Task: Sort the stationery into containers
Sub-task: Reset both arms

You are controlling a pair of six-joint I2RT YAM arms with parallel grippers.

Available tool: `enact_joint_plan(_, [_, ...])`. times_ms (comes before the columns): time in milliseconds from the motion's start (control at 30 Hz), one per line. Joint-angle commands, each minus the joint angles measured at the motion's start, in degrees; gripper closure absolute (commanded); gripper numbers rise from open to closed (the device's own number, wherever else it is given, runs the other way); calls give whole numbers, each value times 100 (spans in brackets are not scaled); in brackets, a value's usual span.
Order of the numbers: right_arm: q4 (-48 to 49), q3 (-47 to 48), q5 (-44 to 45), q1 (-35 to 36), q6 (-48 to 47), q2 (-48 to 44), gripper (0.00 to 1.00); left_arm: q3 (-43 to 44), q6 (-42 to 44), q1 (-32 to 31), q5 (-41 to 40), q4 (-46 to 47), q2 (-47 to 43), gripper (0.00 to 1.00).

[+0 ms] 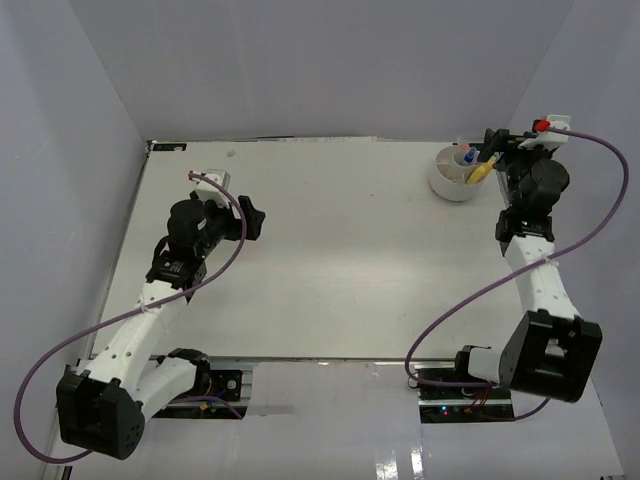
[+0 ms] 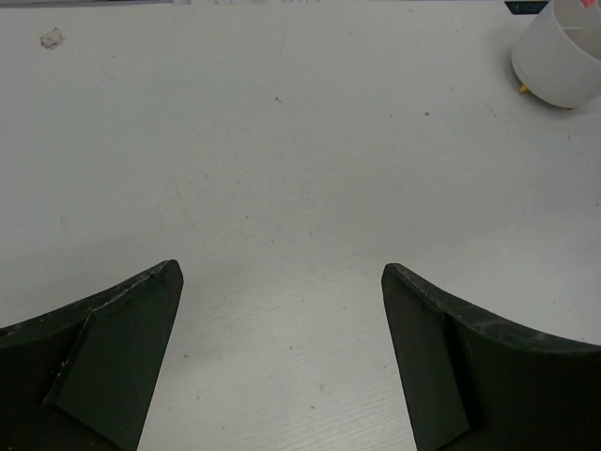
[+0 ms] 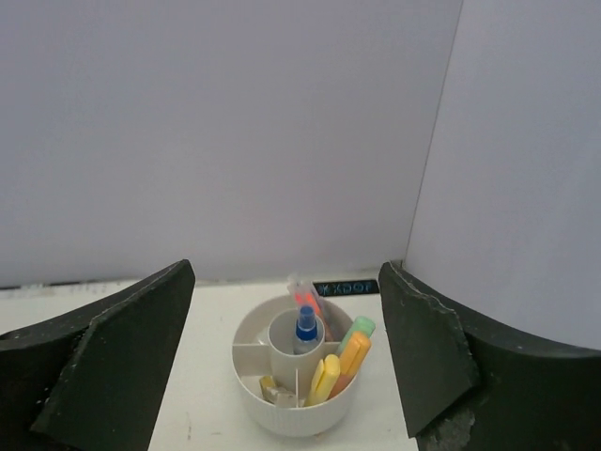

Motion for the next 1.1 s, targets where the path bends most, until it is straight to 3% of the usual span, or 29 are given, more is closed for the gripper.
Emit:
enact_joint_plan(0, [-768, -56, 81, -26, 75, -948, 13, 147, -24, 28, -43, 45, -322, 2])
enact_joint_plan(133, [-1656, -108, 151, -26, 259, -2326, 3, 252, -68, 28, -183, -16, -516, 2])
enact_joint_plan(267, [-2684, -30, 282, -26, 321, -3243, 10, 585, -164, 28, -271, -454, -657, 2])
enact_joint_plan(400, [-3738, 67, 740, -17, 515, -4052, 10, 946, -270, 28, -351, -1025, -858, 2])
enact_joint_plan(567, [-4521, 112, 1223, 913, 383, -4702, 10, 1236, -261, 20, -412, -1492, -1271, 2])
enact_joint_plan(733, [-4391, -494, 1530, 1730, 94, -5641, 10, 1184, -252, 28, -448, -1826, -1790, 2])
enact_joint_plan(1067, [-4118, -1479, 2005, 2180, -224, -6567, 10, 191, -481, 19, -597, -1757, -2784, 2])
